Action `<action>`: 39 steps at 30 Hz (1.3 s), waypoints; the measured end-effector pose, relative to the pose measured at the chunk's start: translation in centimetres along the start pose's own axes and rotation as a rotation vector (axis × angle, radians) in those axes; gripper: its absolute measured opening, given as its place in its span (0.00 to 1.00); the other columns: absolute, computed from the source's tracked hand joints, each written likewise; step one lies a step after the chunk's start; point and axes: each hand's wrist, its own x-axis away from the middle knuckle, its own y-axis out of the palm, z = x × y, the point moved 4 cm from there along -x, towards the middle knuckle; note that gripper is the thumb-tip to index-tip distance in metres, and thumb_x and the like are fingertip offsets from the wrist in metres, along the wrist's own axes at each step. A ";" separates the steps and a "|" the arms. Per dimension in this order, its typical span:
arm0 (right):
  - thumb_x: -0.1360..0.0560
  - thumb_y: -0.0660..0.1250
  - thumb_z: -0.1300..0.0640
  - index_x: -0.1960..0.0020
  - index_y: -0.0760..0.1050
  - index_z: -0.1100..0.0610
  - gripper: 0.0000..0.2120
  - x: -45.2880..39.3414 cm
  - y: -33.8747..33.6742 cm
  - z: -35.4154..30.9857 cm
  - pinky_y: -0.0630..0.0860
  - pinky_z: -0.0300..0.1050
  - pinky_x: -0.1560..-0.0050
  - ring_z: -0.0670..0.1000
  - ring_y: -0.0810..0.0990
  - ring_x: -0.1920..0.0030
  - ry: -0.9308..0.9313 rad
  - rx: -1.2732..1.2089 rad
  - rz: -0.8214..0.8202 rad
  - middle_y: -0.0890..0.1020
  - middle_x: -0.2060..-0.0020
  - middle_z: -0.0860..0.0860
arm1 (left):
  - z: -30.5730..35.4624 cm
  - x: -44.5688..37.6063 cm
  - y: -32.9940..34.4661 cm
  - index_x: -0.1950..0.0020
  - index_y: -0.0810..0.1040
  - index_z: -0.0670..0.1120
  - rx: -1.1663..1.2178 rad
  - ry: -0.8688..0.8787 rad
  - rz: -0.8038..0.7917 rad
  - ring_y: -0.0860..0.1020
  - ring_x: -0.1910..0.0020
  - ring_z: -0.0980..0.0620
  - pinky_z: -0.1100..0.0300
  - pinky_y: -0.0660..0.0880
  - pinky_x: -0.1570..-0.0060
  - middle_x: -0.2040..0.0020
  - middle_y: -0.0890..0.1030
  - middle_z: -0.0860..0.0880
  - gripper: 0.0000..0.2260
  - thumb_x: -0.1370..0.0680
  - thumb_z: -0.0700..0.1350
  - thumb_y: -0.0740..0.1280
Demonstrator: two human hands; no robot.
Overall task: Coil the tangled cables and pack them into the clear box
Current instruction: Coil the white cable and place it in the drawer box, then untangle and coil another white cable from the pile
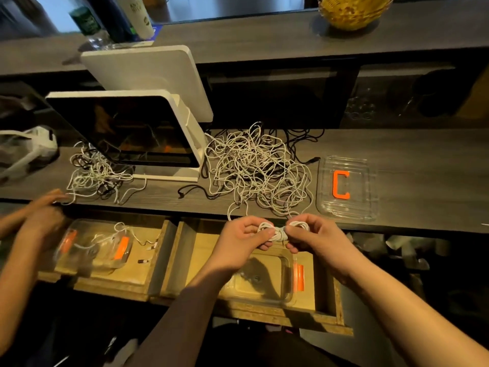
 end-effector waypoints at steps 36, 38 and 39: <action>0.21 0.66 0.51 0.43 0.81 0.61 0.14 -14.7 5.9 12.3 0.73 0.44 0.57 0.55 0.81 0.54 0.278 1.023 -0.023 0.83 0.55 0.56 | -14.3 -6.4 -8.2 0.50 0.83 0.47 -0.467 -0.307 0.443 0.78 0.55 0.52 0.61 0.68 0.60 0.55 0.82 0.51 0.08 0.19 0.48 0.66; 0.20 0.66 0.51 0.45 0.81 0.62 0.14 -16.2 6.9 11.7 0.69 0.43 0.58 0.55 0.79 0.55 0.271 1.009 0.011 0.82 0.57 0.57 | -13.3 -8.4 -9.1 0.48 0.83 0.47 -0.529 -0.277 0.423 0.76 0.56 0.55 0.62 0.68 0.59 0.54 0.82 0.51 0.08 0.19 0.47 0.66; 0.20 0.66 0.51 0.45 0.80 0.62 0.14 -16.9 7.4 11.3 0.68 0.42 0.58 0.56 0.79 0.54 0.271 1.000 0.035 0.82 0.56 0.57 | -13.1 -9.5 -9.6 0.46 0.83 0.47 -0.562 -0.263 0.412 0.76 0.56 0.56 0.61 0.69 0.58 0.52 0.83 0.51 0.08 0.19 0.47 0.66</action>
